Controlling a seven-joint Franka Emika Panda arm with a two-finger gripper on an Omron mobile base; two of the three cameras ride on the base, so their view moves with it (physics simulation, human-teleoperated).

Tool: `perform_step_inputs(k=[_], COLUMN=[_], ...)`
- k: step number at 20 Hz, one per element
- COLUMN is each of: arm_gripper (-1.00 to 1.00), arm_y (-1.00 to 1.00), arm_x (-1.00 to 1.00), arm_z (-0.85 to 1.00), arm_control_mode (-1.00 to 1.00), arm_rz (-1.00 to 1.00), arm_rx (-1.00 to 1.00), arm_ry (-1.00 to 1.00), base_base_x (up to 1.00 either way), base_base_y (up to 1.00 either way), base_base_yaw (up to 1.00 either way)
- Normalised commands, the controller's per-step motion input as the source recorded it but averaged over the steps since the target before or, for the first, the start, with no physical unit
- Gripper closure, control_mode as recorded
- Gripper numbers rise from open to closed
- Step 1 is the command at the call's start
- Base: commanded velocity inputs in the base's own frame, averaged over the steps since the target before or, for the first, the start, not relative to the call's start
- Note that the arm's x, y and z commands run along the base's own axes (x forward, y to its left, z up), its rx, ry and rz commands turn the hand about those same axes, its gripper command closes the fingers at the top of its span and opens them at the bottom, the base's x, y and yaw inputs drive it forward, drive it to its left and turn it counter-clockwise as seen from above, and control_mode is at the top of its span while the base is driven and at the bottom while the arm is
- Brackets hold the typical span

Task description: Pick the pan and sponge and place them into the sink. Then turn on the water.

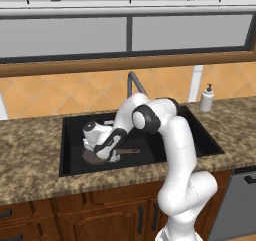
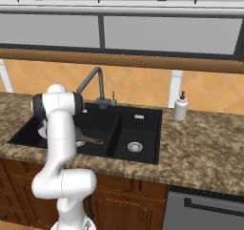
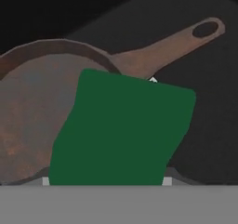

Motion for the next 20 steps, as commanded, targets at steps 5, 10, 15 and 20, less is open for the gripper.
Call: perform_step_inputs(k=[5,10,15,20], arm_gripper=[1.00,1.00,-1.00,-1.00], arm_y=[0.00,0.00,0.03,0.00], arm_x=[0.64,0.34,0.00,-0.02], arm_z=[-0.34,-0.24,-0.16,-0.03], arm_control_mode=[-1.00,-1.00,-1.00,-1.00], arm_rz=[0.07,0.02,0.00,0.00], arm_rx=[0.01,0.00,0.00,0.04], arm_ry=[0.00,-0.03,-0.07,-0.10], base_base_x=[0.00,0.00,0.00,0.00], base_base_y=[0.00,0.00,0.00,0.00], base_base_yaw=[0.00,0.00,0.00,0.00])
